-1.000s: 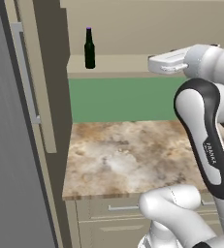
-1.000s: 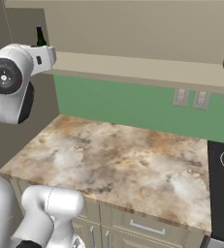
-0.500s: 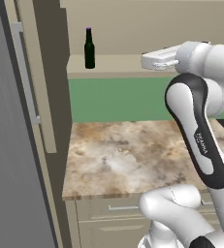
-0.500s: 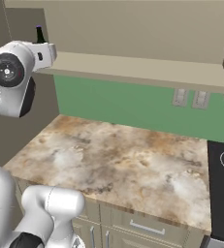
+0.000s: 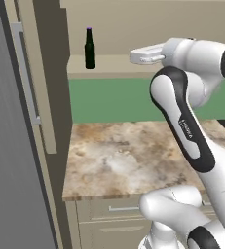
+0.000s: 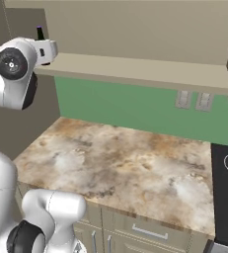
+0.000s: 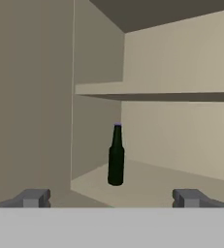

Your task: Get the candle and the beer from the cabinet and move them to the dining counter.

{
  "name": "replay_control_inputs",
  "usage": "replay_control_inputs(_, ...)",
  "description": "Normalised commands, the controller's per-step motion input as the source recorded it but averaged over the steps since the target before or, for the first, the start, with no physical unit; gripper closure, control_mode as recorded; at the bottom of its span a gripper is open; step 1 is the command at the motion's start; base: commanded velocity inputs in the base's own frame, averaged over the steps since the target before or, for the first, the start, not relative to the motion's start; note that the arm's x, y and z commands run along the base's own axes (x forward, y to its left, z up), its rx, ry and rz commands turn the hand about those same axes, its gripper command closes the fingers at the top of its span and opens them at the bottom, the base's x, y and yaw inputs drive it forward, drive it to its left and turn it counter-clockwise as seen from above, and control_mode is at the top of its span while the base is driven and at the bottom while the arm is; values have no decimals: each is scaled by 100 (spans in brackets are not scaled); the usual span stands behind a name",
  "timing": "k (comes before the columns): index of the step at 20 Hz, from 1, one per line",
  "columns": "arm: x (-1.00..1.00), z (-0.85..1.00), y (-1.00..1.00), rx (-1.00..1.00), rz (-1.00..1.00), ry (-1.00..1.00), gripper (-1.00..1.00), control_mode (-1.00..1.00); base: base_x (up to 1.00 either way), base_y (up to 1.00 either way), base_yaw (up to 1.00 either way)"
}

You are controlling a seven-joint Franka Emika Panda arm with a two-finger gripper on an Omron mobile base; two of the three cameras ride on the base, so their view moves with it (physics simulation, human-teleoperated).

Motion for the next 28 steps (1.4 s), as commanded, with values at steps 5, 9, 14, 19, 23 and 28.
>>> replay_control_inputs(5, 37, 0, 0, 0, 0, 0, -100, -100, 0, 0, 0)
replay_control_inputs(9, 36, 0, 0, 0, 0, 0, -100, -100, 0, 0, 0)
replay_control_inputs(14, 33, 0, 4, 0, 0, 0, -100, -100, 0, 0, 0)
replay_control_inputs(19, 26, 0, 11, 0, 0, 0, -100, -100, 0, 0, 0)
replay_control_inputs(23, 28, 0, 7, 0, 0, 0, -100, -100, 0, 0, 0)
replay_control_inputs(28, 26, 0, 5, 0, 0, 0, -100, -100, 0, 0, 0)
